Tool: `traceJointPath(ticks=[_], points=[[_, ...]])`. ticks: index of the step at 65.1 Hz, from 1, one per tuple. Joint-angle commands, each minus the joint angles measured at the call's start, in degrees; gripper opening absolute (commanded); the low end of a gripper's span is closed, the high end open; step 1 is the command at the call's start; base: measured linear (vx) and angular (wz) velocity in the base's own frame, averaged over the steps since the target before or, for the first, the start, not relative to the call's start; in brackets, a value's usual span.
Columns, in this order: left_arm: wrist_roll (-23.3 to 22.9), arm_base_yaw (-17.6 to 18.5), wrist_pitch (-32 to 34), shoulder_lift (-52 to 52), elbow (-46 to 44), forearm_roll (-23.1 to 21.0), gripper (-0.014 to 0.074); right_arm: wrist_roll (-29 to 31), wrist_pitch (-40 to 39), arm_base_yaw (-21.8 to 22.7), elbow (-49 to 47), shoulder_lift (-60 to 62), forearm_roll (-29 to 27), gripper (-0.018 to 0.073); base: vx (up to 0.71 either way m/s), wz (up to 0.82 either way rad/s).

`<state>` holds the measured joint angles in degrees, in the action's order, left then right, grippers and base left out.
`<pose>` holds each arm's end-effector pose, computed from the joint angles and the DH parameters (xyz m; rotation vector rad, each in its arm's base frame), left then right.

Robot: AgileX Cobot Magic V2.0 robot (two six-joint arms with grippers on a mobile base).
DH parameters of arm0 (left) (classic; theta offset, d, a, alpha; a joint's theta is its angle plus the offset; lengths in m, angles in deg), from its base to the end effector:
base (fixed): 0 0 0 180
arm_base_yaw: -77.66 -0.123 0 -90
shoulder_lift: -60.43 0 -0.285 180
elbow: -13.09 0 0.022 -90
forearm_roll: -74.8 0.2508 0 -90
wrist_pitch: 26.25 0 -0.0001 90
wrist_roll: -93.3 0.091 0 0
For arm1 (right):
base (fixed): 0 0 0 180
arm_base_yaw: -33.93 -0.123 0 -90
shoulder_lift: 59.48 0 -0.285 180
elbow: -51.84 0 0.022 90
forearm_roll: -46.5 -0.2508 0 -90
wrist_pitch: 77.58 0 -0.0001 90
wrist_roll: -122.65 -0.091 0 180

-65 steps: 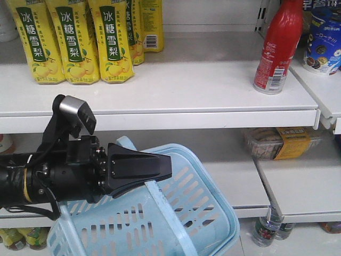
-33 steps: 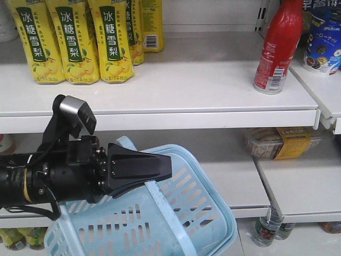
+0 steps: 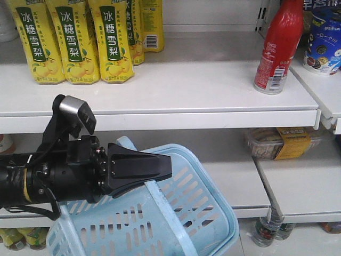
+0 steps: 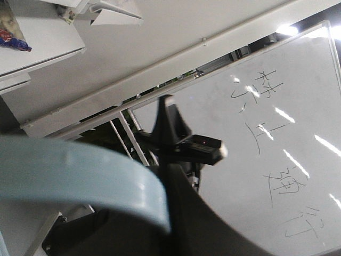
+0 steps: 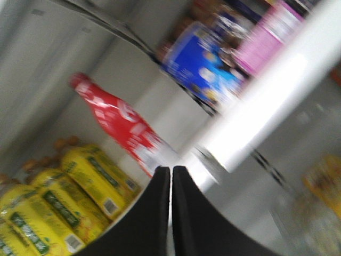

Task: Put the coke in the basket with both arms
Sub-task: 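Reach the right gripper to the red Coca-Cola bottle and grasp it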

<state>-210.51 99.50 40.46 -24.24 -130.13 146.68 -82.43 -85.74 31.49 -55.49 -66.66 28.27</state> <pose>0.1963 -0.1642 0.2980 0.2252 1.9556 -1.9842 0.0469 -0.0020 0.2523 0.4838 1.1916 0.6578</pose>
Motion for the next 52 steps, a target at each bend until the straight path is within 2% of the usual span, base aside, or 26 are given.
traceJointPath(ticks=[1, 7, 15, 22, 28, 33, 41, 49, 52], points=[[-0.14, 0.41, 12.08, 2.01, -1.73, -4.64, -0.0006, 0.88, -0.24, 0.05, -9.23, -1.43, 11.02, 0.0008, 0.00, 0.00], [-0.14, 0.41, 12.08, 2.01, -1.73, -4.64, -0.0006, 0.76, 5.37, 0.05, -17.46, -5.53, 21.89, 0.0058, 0.00, 0.00], [-0.14, 0.41, 12.08, 2.01, -1.73, -4.64, -0.0006, 0.76, 8.79, 0.05, -24.64, -11.73, 30.01, 0.0212, 0.00, 0.00], [-0.14, 0.41, 12.08, 2.01, -1.73, -4.64, -0.0006, 0.77, 5.36, 0.11, -25.86, -16.16, 34.09, 0.0398, 0.00, 0.00], [-0.14, 0.41, 12.08, 2.01, -1.73, -4.64, -0.0006, 0.38, 0.02, 0.11, -25.80, -19.85, 34.43, 0.0556, 0.00, 0.00], [-0.14, 0.41, 12.08, 2.01, -1.73, -4.64, -0.0006, 0.38, -3.71, 0.11, -26.04, -22.91, 34.58, 0.0629, 0.00, 0.00], [-0.14, 0.41, 12.08, 2.01, -1.73, -4.64, -0.0006, 0.33, -4.54, 0.05, -29.70, -28.97, 37.27, 0.0650, 0.00, 0.00], [-0.14, 0.41, 12.08, 2.01, -1.73, -4.64, -0.0006, -1.30, -4.54, 0.05, -36.14, -35.68, 43.13, 0.0623, 0.00, 0.00], [-0.14, 0.41, 12.08, 2.01, -1.73, -4.64, -0.0006, -3.64, -4.60, 0.05, -38.29, -38.05, 45.59, 0.0608, 0.00, 0.00]])
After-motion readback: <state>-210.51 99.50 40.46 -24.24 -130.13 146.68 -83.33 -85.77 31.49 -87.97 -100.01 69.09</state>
